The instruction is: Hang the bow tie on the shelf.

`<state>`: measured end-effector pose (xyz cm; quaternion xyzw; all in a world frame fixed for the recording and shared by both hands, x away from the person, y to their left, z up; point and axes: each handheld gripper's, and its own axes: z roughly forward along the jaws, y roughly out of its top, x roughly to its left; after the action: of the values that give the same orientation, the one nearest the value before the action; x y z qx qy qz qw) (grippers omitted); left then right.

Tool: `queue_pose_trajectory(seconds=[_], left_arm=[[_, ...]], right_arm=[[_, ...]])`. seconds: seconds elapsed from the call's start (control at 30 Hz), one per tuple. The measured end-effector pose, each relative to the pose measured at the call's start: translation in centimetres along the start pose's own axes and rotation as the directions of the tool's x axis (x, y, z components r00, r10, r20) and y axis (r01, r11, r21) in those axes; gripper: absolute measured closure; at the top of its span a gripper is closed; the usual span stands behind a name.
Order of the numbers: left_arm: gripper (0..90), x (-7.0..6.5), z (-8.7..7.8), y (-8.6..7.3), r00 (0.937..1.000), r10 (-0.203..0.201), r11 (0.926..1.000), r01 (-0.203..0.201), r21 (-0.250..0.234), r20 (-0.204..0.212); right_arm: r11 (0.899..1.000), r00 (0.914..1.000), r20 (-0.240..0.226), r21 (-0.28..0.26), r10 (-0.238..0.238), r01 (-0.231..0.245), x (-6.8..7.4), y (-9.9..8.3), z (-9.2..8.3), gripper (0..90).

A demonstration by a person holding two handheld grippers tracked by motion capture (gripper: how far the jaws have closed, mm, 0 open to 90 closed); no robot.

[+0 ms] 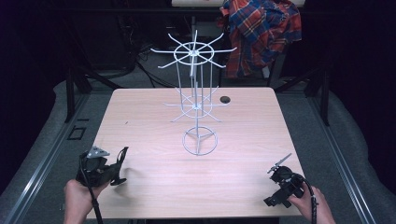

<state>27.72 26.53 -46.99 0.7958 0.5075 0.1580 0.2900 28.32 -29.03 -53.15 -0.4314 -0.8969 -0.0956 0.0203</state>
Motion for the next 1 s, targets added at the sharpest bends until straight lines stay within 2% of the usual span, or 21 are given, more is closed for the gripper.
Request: queue_pose_trajectory(seconds=[0.37,0.57,0.63,0.73,1.0], left_arm=[[88.7,-0.9,0.2,0.8,0.9996,0.025,0.9992,-0.025,-0.031,0.01],[88.7,-1.3,0.4,1.3,0.9993,0.036,0.9972,-0.036,-0.065,-0.007],[88.7,-1.2,0.5,1.6,0.9994,0.03,0.9961,-0.031,-0.083,-0.017],[88.7,-1.0,0.6,2.2,0.9997,0.01,0.9936,-0.012,-0.112,-0.02],[88.7,-1.3,0.9,3.0,0.9995,0.006,0.9868,-0.011,-0.161,-0.031]], right_arm=[[1.0,1.0,-0.006,-0.009,0.008,-0.008,0.0,0.0,0.1,6.9],[1.0,0.9998,-0.014,-0.014,0.013,-0.013,0.0,0.0,0.1,6.9],[1.0,1.0,0.002,-0.005,0.007,-0.007,0.0,0.0,0.0,6.9],[1.0,0.9998,-0.012,-0.012,0.012,-0.013,0.0,0.0,0.1,6.9],[1.0,1.0,0.001,0.001,0.008,-0.008,-0.1,0.0,0.1,6.9]])
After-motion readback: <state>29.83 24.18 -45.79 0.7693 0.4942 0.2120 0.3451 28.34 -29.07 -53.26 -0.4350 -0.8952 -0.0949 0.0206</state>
